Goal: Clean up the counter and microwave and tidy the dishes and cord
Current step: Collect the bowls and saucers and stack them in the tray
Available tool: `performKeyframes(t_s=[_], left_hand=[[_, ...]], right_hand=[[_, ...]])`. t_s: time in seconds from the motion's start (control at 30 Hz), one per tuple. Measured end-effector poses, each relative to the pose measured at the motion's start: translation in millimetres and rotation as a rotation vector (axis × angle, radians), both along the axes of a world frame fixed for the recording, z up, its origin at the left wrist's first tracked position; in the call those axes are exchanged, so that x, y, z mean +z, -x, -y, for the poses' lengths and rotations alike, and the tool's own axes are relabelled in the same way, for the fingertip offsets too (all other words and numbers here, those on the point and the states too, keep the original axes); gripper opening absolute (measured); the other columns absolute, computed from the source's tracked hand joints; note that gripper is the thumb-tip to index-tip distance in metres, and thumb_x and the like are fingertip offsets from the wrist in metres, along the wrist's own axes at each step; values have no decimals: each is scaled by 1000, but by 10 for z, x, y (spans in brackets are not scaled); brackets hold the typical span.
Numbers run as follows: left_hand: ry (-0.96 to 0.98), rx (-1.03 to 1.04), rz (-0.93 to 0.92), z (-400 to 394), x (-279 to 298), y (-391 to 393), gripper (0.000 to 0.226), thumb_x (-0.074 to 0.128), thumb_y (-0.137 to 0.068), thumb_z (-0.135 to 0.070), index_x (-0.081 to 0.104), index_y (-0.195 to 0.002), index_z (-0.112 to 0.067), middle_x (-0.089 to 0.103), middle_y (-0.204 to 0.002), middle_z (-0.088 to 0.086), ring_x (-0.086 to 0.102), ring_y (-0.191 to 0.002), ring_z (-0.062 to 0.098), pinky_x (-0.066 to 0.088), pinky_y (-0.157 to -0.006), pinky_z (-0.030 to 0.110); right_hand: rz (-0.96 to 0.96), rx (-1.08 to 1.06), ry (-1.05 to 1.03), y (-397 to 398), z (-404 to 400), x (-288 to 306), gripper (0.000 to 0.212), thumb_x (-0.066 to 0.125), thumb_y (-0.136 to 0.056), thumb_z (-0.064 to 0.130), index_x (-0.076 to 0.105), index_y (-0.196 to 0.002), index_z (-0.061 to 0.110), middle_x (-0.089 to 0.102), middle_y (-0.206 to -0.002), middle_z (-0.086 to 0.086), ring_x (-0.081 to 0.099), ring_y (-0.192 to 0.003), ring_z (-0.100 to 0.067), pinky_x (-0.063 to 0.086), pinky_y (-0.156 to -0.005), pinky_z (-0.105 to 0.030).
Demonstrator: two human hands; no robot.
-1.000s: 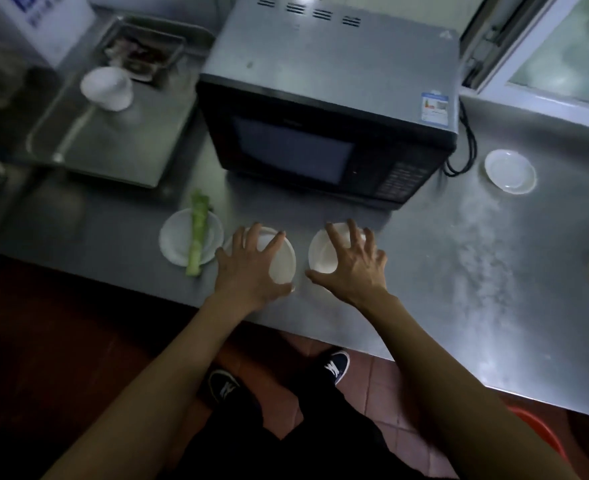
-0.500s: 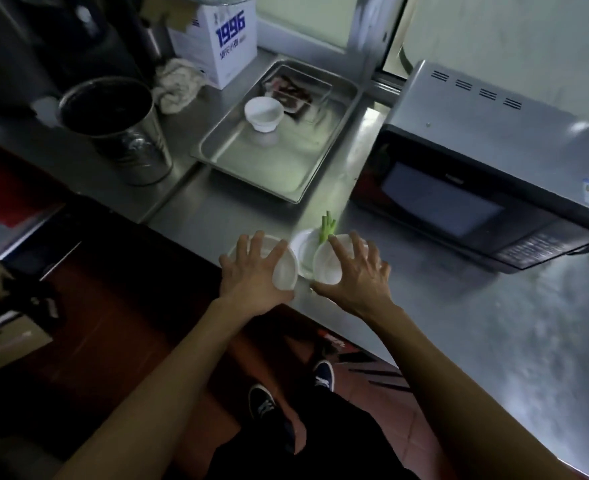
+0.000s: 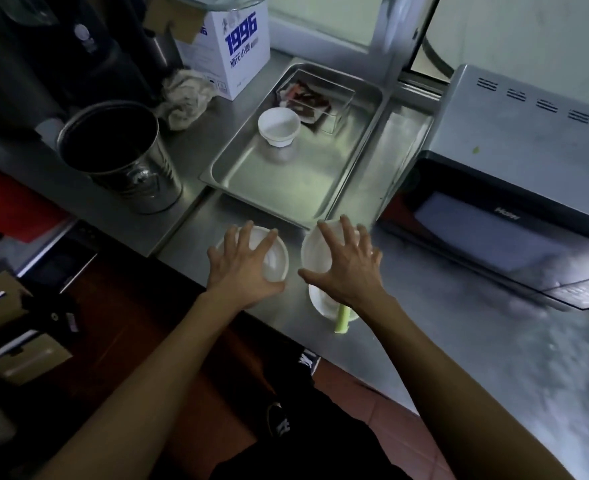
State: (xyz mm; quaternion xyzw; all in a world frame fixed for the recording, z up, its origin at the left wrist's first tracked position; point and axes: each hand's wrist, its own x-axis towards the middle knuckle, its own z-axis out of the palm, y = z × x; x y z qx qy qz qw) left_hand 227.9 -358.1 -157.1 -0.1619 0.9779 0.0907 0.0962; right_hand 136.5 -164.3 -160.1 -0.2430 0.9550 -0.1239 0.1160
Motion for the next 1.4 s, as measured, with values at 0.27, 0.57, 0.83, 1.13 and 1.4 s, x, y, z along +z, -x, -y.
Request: performKeyframes(t_s=[0.27, 0.57, 0.83, 1.13, 1.4], left_hand=[[41, 52, -35, 445, 114, 681, 106, 59, -61, -84, 20, -150, -44, 10, -158, 1, 8, -145, 31, 27, -107, 62], [16, 69, -52, 899, 103, 1255, 105, 64, -59, -82, 22, -148, -44, 15, -157, 2, 13, -144, 32, 32, -105, 63], [-65, 12, -36, 1313, -68, 1713, 105, 69, -62, -76, 20, -149, -44, 12, -158, 2, 10, -147, 31, 29, -108, 64], [-164, -74, 44, 1603, -181, 2074, 107, 62, -68, -82, 9, -152, -44, 1, -163, 0, -2, -150, 30, 20, -112, 64], [-200, -116, 87, 1651, -345, 2177, 103, 57, -71, -82, 9, -153, -45, -3, -164, -1, -6, -151, 30, 15, -115, 62]], right_hand=[[-34, 17, 75, 687, 434, 53, 101, 59, -69, 78, 14, -153, 43, 6, -165, -2, 8, -147, -37, 28, -107, -64], [1, 9, 66, 1256, 875, -92, 103, 56, -70, 82, 13, -154, 42, 2, -166, -1, 3, -150, -37, 22, -112, -65], [39, -34, -18, 1586, 1374, -289, 105, 58, -72, 80, 6, -155, 42, -7, -166, 2, -6, -151, -35, 15, -114, -66], [162, -41, -173, 1783, 1869, -759, 108, 55, -75, 82, -3, -156, 40, -11, -166, -3, -10, -151, -38, 10, -115, -69], [230, -65, -241, 1906, 2067, -926, 108, 64, -77, 71, -2, -156, 38, -15, -165, -3, -15, -150, -38, 10, -115, -69]])
